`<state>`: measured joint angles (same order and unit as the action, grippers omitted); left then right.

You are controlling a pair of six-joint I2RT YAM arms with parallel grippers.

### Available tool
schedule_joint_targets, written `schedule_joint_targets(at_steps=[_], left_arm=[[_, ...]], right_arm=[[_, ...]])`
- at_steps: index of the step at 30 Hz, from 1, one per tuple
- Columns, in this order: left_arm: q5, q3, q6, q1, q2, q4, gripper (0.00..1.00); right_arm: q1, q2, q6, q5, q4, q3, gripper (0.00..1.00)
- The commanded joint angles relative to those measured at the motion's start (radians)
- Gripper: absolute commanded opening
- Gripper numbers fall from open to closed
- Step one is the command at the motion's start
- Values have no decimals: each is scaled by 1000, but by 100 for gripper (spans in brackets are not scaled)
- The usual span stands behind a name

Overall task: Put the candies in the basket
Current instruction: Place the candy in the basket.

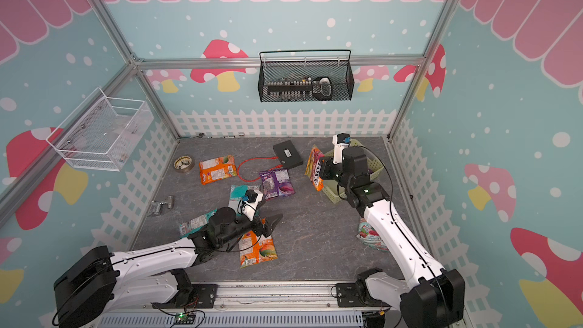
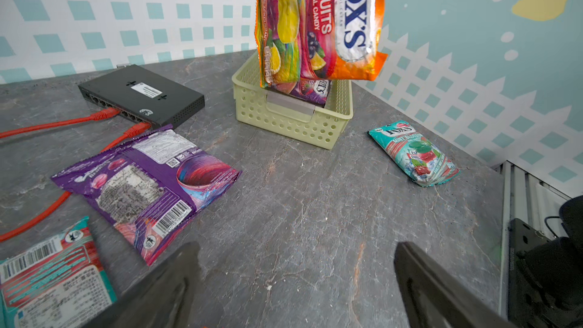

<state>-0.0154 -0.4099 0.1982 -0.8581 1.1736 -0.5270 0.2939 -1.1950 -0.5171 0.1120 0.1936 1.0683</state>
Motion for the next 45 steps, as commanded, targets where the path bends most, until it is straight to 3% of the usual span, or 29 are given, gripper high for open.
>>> schedule_joint_targets(at_steps=[1,9,28,40,45], left_arm=[[-28,9,-37,-3,-10,-33,99],[-74,7,-37,-2,-3,-44,99],[-68,3,-40,-2,12,-44,99],[-61,2,-38,-2,5,-42,99],[-59,4,-38,-3,5,-45,99]], right_arm=[[-67,-43,45,-44,-70,51,0],[-200,-179,96,-6,-91,103,0],[-220,-371,46,111,-204,50,0],[-259,-446,3,91,-226,-36,0],[-263,-484,-18,72,-188,-42,9]])
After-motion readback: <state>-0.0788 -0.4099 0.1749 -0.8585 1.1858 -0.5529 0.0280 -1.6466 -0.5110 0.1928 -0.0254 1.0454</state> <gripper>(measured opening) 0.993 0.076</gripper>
